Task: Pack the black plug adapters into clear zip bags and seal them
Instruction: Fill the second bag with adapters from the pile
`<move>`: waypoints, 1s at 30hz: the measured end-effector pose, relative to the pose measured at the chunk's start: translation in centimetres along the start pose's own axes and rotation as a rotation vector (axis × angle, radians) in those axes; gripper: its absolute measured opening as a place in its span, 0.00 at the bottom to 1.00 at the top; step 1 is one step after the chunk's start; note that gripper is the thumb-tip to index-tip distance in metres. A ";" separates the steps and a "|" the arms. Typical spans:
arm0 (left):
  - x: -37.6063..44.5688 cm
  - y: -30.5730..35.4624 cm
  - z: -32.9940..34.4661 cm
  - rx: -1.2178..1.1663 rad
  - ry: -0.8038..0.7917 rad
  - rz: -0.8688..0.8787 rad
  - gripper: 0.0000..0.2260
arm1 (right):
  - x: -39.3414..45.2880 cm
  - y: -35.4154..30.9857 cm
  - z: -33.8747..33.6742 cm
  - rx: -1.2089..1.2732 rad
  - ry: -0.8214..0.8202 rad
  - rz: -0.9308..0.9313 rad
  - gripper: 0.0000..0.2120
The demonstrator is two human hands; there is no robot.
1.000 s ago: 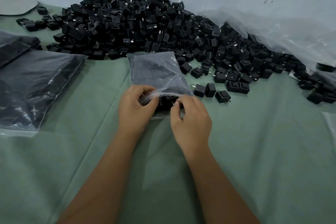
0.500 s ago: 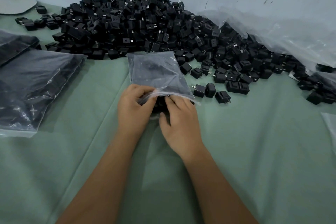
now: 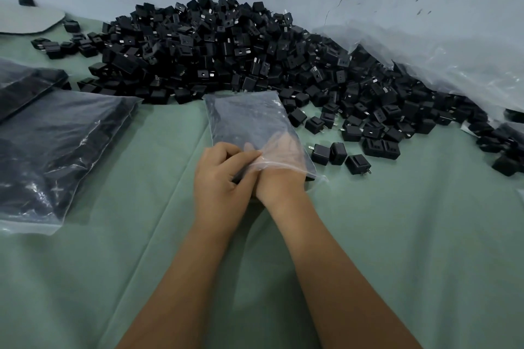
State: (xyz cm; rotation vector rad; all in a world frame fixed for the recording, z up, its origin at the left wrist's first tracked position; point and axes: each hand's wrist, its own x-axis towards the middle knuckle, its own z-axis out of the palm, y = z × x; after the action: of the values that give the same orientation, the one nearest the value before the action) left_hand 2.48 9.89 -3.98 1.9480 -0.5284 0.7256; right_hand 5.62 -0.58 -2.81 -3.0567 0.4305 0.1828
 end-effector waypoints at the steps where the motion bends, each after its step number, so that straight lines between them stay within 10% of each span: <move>1: 0.0 0.0 0.0 -0.009 -0.002 0.002 0.08 | 0.8 -0.3 -0.1 0.039 -0.028 0.039 0.32; 18: 0.2 0.2 0.0 -0.068 0.025 -0.060 0.05 | 5.5 -0.8 -1.5 0.133 0.217 0.046 0.33; 25: 0.2 0.4 -0.1 -0.072 0.022 -0.114 0.07 | 0.1 -0.3 -0.8 0.049 0.153 -0.102 0.14; 30: 0.1 0.3 -0.2 -0.108 -0.029 -0.176 0.05 | -5.3 2.8 0.7 0.351 0.819 -0.416 0.12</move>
State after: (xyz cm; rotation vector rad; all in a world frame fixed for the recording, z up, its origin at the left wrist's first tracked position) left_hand 2.27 9.95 -3.63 1.8791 -0.3992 0.5479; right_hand -0.28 -1.76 -2.96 -2.6442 -0.1581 -1.0507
